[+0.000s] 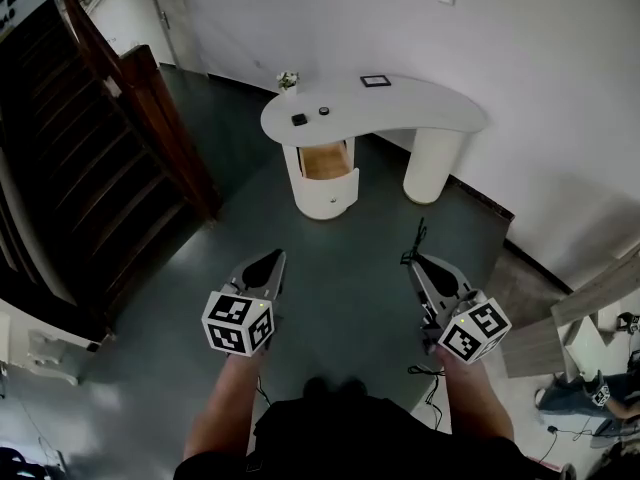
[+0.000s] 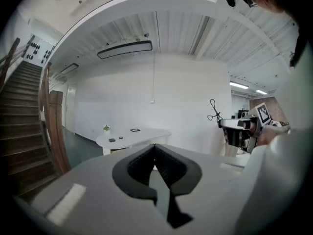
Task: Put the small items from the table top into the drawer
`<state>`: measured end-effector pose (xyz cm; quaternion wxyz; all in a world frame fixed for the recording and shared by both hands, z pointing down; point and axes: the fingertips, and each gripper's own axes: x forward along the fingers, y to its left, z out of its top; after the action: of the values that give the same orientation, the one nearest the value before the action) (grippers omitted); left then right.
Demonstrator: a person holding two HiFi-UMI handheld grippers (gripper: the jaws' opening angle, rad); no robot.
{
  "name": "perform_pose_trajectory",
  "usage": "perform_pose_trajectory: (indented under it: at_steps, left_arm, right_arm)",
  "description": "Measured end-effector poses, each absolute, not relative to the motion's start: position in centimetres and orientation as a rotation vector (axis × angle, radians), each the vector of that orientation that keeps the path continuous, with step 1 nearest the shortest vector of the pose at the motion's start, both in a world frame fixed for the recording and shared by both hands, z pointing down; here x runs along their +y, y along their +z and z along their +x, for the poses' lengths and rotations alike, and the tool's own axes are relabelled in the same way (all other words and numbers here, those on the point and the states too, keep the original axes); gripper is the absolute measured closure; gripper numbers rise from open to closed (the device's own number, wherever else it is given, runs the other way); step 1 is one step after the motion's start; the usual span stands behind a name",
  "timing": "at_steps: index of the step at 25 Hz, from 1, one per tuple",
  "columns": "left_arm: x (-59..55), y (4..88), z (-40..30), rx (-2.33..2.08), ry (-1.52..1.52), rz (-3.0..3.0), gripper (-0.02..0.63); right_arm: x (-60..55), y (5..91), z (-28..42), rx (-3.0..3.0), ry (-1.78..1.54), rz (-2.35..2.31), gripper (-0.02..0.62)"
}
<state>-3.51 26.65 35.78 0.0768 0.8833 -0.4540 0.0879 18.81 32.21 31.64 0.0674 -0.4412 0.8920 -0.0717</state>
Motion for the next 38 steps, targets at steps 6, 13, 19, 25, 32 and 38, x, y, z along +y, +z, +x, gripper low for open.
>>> perform_pose_trajectory:
  at_steps: [6, 13, 19, 25, 32, 38]
  left_arm:
    - [28.0, 36.4, -2.3, -1.364, 0.286, 2.626, 0.595]
    - [27.6, 37.3, -1.6, -1.367, 0.278, 2.604, 0.595]
    - [25.2, 38.2, -1.5, -1.364, 0.255, 2.594, 0.595]
    - [20.2, 39.2, -3.2, -1.366, 0.219, 2.576, 0.595]
    - [12.2, 40.6, -6.3, -1.344, 0.207, 2.553, 0.595]
    - [5.8, 41.0, -9.6, -1.311, 0.171, 2.583, 0.595]
  right_arm:
    - [33.0, 32.4, 20.1, 2.692, -0.250, -1.293, 0.569]
    - [32.6, 32.7, 21.0, 2.692, -0.249, -1.258, 0.569]
    - [29.7, 33.0, 20.8, 2.701, -0.258, -1.267, 0.568]
    - [25.1, 34.0, 19.6, 2.702, -0.289, -1.291, 0.569]
    - [17.4, 34.8, 16.3, 2.737, -0.327, -1.323, 0.568]
    - [10.5, 35.6, 12.3, 2.764, -0.359, -1.355, 0.568]
